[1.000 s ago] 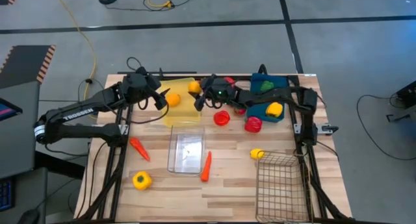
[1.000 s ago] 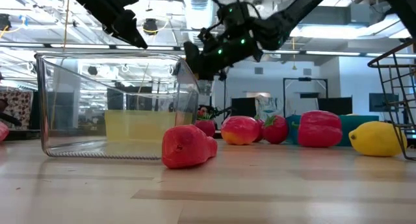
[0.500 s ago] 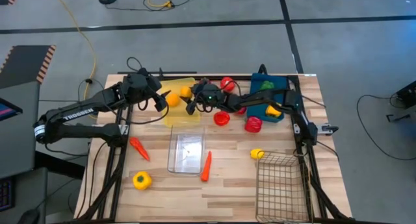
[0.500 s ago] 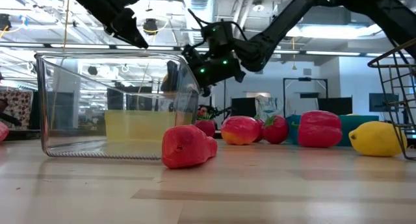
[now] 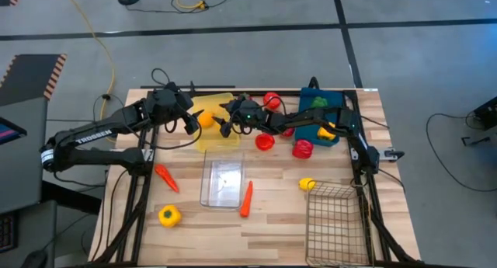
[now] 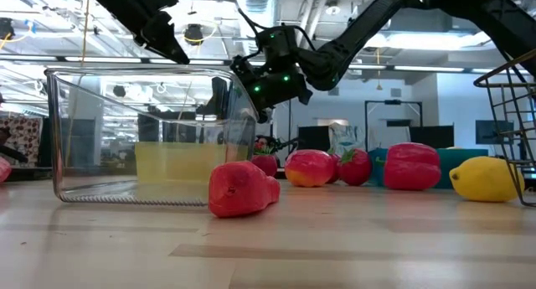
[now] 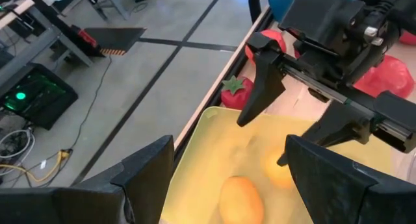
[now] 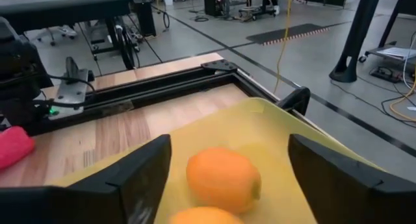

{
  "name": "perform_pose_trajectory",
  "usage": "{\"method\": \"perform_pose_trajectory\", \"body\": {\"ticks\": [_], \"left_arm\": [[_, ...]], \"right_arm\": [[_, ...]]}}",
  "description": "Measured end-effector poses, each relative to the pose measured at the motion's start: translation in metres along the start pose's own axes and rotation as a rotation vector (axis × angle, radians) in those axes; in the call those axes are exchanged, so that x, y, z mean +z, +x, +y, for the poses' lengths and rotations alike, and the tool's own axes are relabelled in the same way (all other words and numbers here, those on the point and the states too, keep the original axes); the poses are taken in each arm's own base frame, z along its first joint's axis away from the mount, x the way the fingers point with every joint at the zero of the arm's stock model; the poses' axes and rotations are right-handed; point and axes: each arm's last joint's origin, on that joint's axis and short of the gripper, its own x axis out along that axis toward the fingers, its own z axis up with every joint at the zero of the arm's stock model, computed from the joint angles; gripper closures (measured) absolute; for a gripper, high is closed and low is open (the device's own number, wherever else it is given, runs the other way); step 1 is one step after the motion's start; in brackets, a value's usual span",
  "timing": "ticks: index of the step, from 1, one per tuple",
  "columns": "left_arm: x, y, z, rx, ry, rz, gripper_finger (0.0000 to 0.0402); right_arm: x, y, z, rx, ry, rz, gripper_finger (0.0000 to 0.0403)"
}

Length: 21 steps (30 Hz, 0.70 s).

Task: Sort produce into baskets
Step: Put the bottom orange tomato into the wire basket

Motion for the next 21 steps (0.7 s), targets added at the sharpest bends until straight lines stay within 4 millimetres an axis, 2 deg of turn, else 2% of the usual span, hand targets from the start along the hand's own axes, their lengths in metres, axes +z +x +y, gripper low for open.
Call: {"method": "perform_pose_trajectory", "body": {"ticks": [7, 21], "left_arm": [[0.0, 0.0, 0.0, 0.0, 0.0, 0.0, 0.012], [0.0, 0.0, 0.0, -0.001, 0.0, 0.0, 0.012]], "right_arm": [[-0.0009, -0.0001, 0.0003, 0.0, -0.002, 0.011, 0.0008], [0.0014, -0.0012, 0.0005, 0.001, -0.001, 0.007, 0.0006]]}}
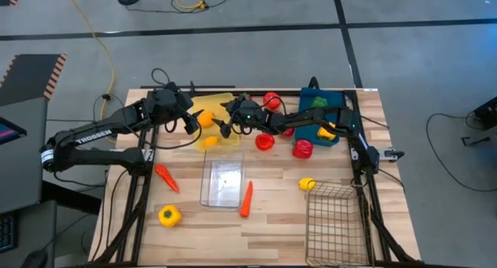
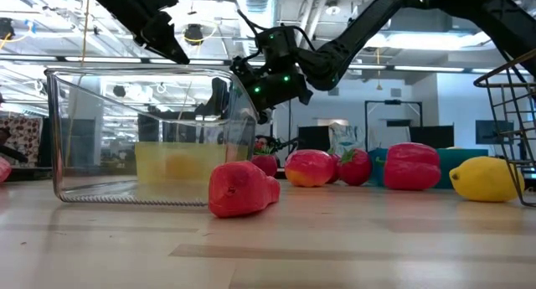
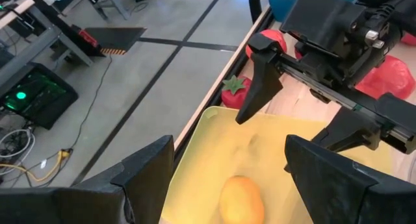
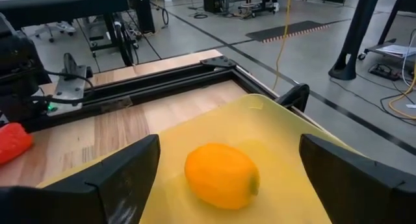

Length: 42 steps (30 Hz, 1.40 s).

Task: Sort produce into baskets
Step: Put the bottom orange tomato into the wire basket

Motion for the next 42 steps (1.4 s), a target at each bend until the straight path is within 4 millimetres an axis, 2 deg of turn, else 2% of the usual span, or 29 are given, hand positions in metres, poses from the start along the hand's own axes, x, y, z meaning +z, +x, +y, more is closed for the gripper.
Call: {"method": "perform_pose_trajectory", "body": {"ticks": [5, 10, 19, 25, 29, 33, 37, 42], "left_arm": [[0.0, 0.0, 0.0, 0.0, 0.0, 0.0, 0.012], [0.0, 0.0, 0.0, -0.001, 0.001, 0.001, 0.012], [0.0, 0.0, 0.0, 0.001, 0.001, 0.004, 0.012], [0.0, 0.0, 0.0, 0.002, 0.001, 0.004, 0.012], [0.0, 0.0, 0.0, 0.001, 0.001, 0.004, 0.012], [0.0, 0.0, 0.0, 0.002, 0.0, 0.004, 0.012], [0.0, 0.0, 0.0, 0.002, -0.001, 0.004, 0.012], [0.0, 0.0, 0.0, 0.002, -0.003, 0.004, 0.012]], "right_arm": [[0.019, -0.011, 0.0, -0.003, -0.006, 0.031, 0.0007], [0.051, -0.036, -0.001, -0.005, -0.079, 0.091, 0.0007], [0.115, -0.113, 0.0, 0.014, -0.2, 0.235, 0.0007], [0.14, -0.161, -0.002, 0.019, -0.21, 0.299, 0.0007], [0.146, -0.181, -0.003, 0.024, -0.218, 0.348, 0.0007], [0.141, -0.189, -0.003, 0.027, -0.229, 0.426, 0.0007], [0.127, -0.185, -0.002, 0.019, -0.204, 0.541, 0.0007], [0.099, -0.172, 0.002, 0.026, -0.231, 0.715, 0.0007]]}}
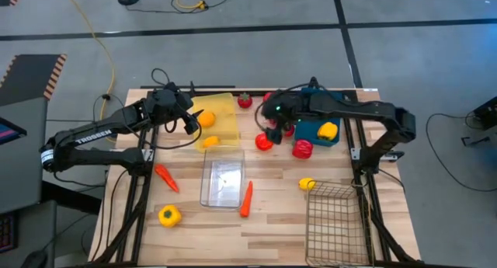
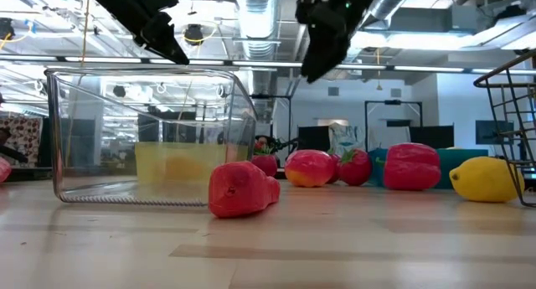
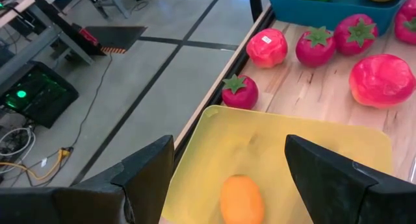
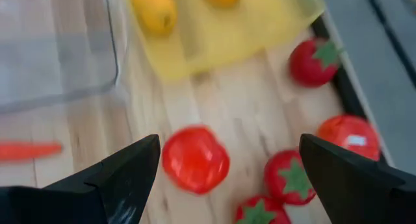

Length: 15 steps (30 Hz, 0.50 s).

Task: Sort produce into baskets
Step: Put the bottom orange tomato into the wire basket

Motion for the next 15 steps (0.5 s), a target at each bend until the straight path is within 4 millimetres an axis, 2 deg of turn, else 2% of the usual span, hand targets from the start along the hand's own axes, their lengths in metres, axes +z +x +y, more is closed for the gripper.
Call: {"method": "perform_pose_trajectory", "body": {"ticks": [7, 11, 15], "left_arm": [[0.0, 0.0, 0.0, 0.0, 0.0, 0.0, 0.012], [0.0, 0.0, 0.0, 0.0, 0.0, 0.0, 0.012], [0.0, 0.0, 0.0, 0.0, 0.0, 0.0, 0.012]], "right_arm": [[-0.01, 0.046, 0.01, 0.043, -0.077, 0.162, 0.0007], [-0.018, 0.069, 0.015, 0.117, -0.225, 0.246, 0.0007], [-0.024, 0.084, 0.017, 0.151, -0.388, 0.29, 0.0007]]}}
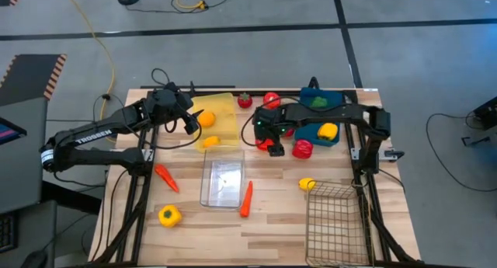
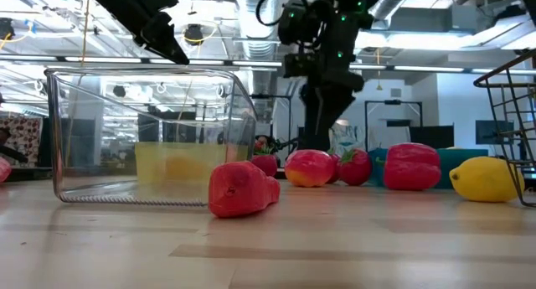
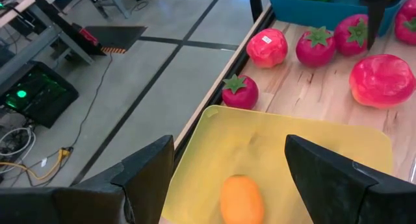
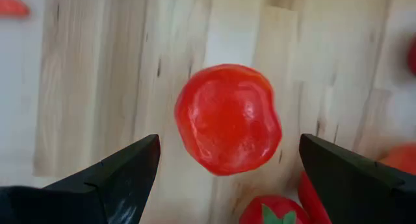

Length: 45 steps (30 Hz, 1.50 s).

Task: Sort produce into baskets
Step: Put the bottom orange tomato into the wire basket

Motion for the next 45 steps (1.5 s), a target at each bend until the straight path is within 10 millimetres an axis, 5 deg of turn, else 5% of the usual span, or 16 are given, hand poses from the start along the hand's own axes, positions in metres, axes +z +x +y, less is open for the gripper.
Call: {"method": "perform_pose_trajectory", "body": {"ticks": [25, 34, 45], "left_arm": [[0.0, 0.0, -0.001, -0.025, -0.04, -0.006, 0.012], [0.0, 0.0, -0.001, -0.026, -0.039, -0.006, 0.012], [0.0, 0.0, -0.001, -0.026, -0.039, -0.006, 0.012]], "right_arm": [[-0.001, 0.053, -0.011, 0.06, -0.043, 0.048, 0.0007], [0.002, 0.054, -0.008, 0.054, 0.035, 0.033, 0.0009], [0.003, 0.052, -0.005, 0.056, 0.041, 0.033, 0.0067]]}}
